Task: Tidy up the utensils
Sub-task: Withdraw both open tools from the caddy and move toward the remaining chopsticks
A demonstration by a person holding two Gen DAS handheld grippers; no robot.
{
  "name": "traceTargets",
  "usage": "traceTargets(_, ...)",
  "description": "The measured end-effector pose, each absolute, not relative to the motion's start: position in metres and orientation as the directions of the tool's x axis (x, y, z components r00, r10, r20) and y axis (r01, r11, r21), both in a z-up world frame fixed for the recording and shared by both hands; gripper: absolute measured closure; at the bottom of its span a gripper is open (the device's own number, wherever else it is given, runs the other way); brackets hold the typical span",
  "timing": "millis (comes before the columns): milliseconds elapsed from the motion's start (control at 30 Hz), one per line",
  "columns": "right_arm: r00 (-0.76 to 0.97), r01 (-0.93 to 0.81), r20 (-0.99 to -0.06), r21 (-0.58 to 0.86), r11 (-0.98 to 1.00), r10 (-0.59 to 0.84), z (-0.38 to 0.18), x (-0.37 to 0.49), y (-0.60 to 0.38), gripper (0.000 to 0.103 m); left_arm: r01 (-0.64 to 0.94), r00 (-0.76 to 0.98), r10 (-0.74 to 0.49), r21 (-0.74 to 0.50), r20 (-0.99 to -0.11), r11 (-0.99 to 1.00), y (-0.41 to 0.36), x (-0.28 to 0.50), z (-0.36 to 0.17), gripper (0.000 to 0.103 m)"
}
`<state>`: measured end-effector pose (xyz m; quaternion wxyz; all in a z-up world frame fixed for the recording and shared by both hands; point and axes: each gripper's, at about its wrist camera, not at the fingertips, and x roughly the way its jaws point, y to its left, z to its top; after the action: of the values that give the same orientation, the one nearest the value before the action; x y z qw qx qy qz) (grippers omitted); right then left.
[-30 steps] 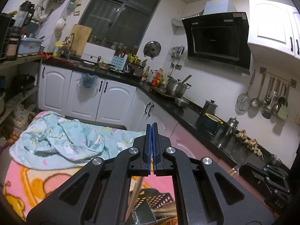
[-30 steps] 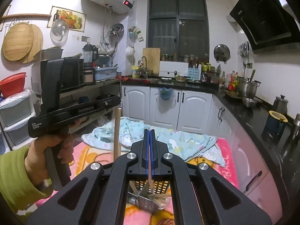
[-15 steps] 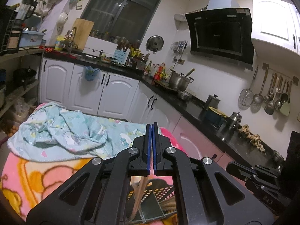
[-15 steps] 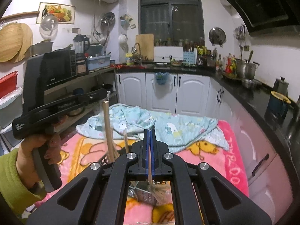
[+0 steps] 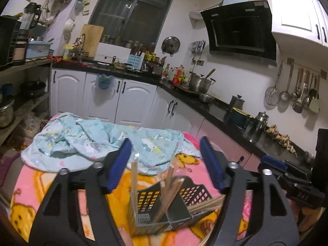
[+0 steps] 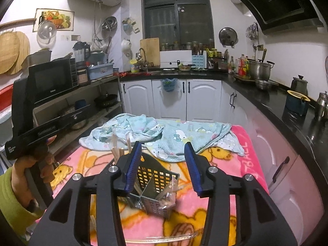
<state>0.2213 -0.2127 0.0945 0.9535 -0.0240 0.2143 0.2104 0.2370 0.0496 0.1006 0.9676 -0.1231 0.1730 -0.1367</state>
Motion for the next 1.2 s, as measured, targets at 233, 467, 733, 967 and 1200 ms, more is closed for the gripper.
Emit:
traceTargets(233,0.819,-0.413,-0.419,0.044,0.910,0.392,0.089,0.211,-0.218,0.055,0.201,0.894,-0.292,-0.278,-0.340,0.939,0.053,0.221,0.092,0.013)
traceTargets(467,0.811,-0.421,-0.432,0.036,0.906,0.394,0.075,0.191,-0.222,0.052,0.206,0.877,-0.298,-0.265,-0.378,0.942,0.049,0.205,0.081,0.011)
traceTargets(733,0.800,-0.430,-0.446,0.038,0.902,0.401,0.061,0.173,-0.218,0.049,0.213,0.866,-0.304,-0.257,-0.396,0.943,0.044,0.187,0.069,0.011)
traceTargets(967,0.786,-0.437,-0.466,0.043,0.898,0.405,0.050,0.161,-0.216,0.048,0.213,0.856,-0.310,-0.264,-0.414,0.941,0.045,0.174,0.057,0.011)
traceTargets(1200,0.778,-0.434,-0.484,0.049,0.900,0.401,0.042,0.156,-0.217,0.046,0.207,0.848,-0.307,-0.263,-0.432,0.942,0.047,0.165,0.049,0.011)
